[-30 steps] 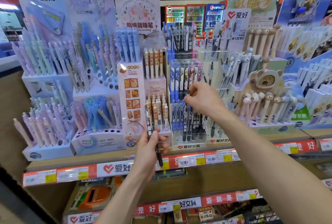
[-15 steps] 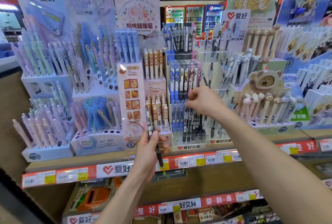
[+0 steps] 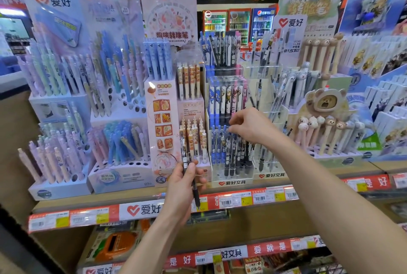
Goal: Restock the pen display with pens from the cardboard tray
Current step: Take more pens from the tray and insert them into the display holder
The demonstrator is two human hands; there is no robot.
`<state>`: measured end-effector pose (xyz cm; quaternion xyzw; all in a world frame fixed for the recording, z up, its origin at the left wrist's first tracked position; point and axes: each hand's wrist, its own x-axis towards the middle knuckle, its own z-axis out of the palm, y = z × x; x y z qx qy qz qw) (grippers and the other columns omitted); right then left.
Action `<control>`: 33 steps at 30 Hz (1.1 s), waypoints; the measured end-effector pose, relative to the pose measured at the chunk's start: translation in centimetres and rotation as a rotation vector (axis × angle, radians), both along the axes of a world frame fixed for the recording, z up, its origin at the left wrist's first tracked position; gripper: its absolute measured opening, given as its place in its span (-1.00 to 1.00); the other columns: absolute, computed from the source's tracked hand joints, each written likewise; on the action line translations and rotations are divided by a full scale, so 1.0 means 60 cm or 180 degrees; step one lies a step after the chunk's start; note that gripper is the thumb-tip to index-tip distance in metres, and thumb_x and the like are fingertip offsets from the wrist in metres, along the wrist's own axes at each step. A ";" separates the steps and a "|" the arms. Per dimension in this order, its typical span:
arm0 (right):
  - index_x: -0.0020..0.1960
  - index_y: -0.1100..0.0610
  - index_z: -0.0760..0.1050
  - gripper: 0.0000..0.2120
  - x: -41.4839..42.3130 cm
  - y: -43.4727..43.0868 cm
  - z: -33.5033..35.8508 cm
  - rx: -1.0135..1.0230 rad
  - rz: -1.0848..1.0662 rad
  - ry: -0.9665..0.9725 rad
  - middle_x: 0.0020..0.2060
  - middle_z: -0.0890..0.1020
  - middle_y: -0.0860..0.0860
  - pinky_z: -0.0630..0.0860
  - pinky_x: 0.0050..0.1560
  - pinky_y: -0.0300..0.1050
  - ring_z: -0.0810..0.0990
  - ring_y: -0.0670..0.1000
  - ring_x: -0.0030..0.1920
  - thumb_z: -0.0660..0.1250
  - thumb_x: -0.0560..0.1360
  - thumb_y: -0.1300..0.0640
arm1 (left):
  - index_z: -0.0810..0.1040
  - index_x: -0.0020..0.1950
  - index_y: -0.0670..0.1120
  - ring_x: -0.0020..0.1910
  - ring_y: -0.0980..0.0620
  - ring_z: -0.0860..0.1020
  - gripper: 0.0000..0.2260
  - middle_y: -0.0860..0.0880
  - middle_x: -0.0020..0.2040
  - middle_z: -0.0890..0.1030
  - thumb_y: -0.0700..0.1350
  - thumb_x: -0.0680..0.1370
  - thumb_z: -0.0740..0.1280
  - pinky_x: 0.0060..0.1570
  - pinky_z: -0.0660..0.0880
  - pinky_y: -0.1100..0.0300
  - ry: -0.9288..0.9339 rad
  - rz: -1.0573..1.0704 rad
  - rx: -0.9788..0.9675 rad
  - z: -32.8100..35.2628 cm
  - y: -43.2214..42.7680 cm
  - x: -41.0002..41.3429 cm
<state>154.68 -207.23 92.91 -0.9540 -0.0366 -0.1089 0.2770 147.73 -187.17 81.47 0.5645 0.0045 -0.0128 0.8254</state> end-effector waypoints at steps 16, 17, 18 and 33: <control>-0.05 0.03 0.70 -0.88 0.001 0.038 -0.013 -0.0349 -0.0056 -0.0270 -0.21 0.71 -0.09 0.59 -0.15 -0.13 0.61 -0.12 -0.24 0.40 0.53 0.05 | 0.62 0.18 -0.08 -0.25 0.05 0.51 -0.83 0.06 -0.33 0.57 -0.16 0.65 0.28 -0.11 0.51 0.07 -0.0093 -0.0124 -0.0011 0.029 -0.024 0.008; -0.05 0.03 0.70 -0.87 0.003 0.038 -0.012 -0.0392 -0.0121 -0.0307 -0.21 0.71 -0.07 0.60 -0.15 -0.11 0.62 -0.10 -0.24 0.37 0.53 0.09 | 0.63 0.17 -0.08 -0.25 0.06 0.51 -0.83 0.07 -0.33 0.58 -0.17 0.66 0.27 -0.11 0.52 0.06 -0.0088 -0.0103 -0.0021 0.029 -0.023 0.007; -0.05 0.04 0.70 -0.85 0.006 0.036 -0.010 -0.0425 -0.0189 -0.0341 -0.22 0.71 -0.07 0.63 -0.14 -0.09 0.63 -0.08 -0.24 0.34 0.54 0.13 | 0.63 0.16 -0.07 -0.26 0.06 0.52 -0.83 0.07 -0.33 0.59 -0.17 0.66 0.27 -0.09 0.52 0.04 -0.0080 -0.0082 -0.0020 0.029 -0.021 0.007; 0.01 0.08 0.66 -0.87 0.014 0.005 -0.006 -0.0340 -0.0303 -0.0139 -0.20 0.69 -0.07 0.59 -0.17 -0.14 0.67 -0.07 -0.25 0.45 0.52 0.04 | 0.63 0.17 -0.10 -0.24 0.06 0.52 -0.83 0.06 -0.32 0.58 -0.18 0.64 0.29 -0.03 0.51 -0.01 0.0004 -0.0082 -0.0032 0.022 -0.025 0.010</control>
